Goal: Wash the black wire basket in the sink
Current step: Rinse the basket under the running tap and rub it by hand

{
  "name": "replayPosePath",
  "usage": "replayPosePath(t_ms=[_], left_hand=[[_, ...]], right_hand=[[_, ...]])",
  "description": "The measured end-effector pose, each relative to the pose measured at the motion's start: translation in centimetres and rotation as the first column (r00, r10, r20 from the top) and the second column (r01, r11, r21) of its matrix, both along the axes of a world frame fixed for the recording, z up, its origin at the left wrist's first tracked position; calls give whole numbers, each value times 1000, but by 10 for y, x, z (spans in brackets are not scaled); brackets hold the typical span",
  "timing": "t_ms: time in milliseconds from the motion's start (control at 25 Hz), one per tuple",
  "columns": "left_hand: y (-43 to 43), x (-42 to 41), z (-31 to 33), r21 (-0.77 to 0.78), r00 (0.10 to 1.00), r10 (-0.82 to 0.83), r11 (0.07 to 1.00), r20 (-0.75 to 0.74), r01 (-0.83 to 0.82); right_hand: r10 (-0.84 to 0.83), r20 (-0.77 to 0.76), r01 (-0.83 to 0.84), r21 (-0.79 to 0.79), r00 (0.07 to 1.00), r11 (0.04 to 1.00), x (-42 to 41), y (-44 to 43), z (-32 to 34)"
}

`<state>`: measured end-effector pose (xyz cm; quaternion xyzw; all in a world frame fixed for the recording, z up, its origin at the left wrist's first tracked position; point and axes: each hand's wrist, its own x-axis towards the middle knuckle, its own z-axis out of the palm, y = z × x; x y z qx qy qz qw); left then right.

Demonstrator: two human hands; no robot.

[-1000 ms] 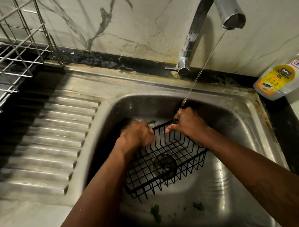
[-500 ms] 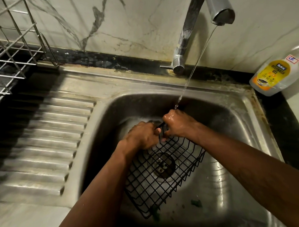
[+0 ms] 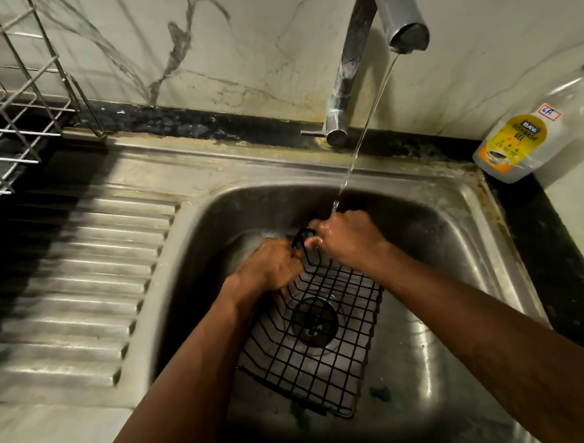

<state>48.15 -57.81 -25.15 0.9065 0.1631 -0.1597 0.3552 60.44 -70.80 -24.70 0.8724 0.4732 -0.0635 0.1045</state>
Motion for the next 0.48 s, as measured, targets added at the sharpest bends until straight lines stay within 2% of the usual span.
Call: replayPosePath(t_ms=[40,120,200,320,400,480], left_hand=[[0,-1,1,4,1000,16,1000,16,-16],[0,-1,-1,37,999,18,999,43,-19],[2,0,-7,94,997,25,995,74,-32],[11,4,-11,82,990,108,990,85,-115],[13,5,-12,49,988,124,990,91,-129],[8,6,-10,28,993,97,995,63,-99]], right_hand=[[-18,76,18,-11,997,1000,-9,2,-6],[-106,88,106,11,990,994,-14,1,-19],[-149,-56,151,35,987,988,-8,-2,-22],[-88,-333,110,46,939,993,3,-1,-14],[-20,-406,33,23,914,999,2,-2,-7],[51,-414,-36,46,909,998,-2,-3,-9]])
